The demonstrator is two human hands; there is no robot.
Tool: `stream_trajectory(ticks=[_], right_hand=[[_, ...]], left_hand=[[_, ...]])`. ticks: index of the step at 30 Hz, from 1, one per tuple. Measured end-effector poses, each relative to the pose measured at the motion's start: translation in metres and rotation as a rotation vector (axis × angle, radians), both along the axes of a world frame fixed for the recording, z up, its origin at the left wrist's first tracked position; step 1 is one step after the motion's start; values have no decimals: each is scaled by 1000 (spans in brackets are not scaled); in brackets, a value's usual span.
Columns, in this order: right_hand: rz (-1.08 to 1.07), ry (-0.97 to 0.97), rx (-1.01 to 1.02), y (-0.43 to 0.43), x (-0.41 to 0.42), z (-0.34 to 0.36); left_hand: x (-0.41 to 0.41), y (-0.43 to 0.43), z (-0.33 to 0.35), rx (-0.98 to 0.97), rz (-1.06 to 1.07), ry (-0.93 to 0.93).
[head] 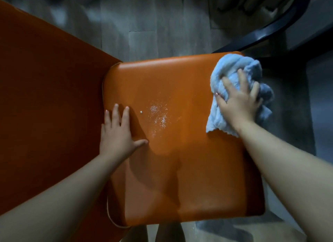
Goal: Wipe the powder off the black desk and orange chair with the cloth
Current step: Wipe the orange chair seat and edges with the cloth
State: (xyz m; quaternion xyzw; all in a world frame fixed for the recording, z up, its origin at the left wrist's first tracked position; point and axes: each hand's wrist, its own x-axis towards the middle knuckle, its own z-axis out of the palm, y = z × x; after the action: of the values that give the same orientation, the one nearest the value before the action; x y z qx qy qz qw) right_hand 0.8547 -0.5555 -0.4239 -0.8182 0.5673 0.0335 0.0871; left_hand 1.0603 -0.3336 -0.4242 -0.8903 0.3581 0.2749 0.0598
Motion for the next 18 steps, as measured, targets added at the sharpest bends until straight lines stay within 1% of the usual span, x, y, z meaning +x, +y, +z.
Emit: stream_trajectory(ticks=[2,3,5,7,9,11,14,16,18], right_hand=[[-66,-31,-19,5,6,6],[-53,-62,-39,19,3,11],[78,-89,-81,65,-12,19],[192,-70,-85,95,-25,25],[173,-58,-14,72,-13,26],[112,-25,12,21,13,18],[12,-66,24,-59,52,11],[-55,-72,29,-72,58,13],[-43,-50,13,-43,45,17]], left_hand=[[11,-12,1,36,36,55],[14,-14,3,50,43,76],[14,-15,8,65,33,83],[12,-16,11,63,13,74],[12,-17,12,68,8,76],[12,-17,13,76,-1,78],[12,-15,11,76,-9,78],[12,-15,11,79,-18,78],[12,-15,12,73,-14,82]])
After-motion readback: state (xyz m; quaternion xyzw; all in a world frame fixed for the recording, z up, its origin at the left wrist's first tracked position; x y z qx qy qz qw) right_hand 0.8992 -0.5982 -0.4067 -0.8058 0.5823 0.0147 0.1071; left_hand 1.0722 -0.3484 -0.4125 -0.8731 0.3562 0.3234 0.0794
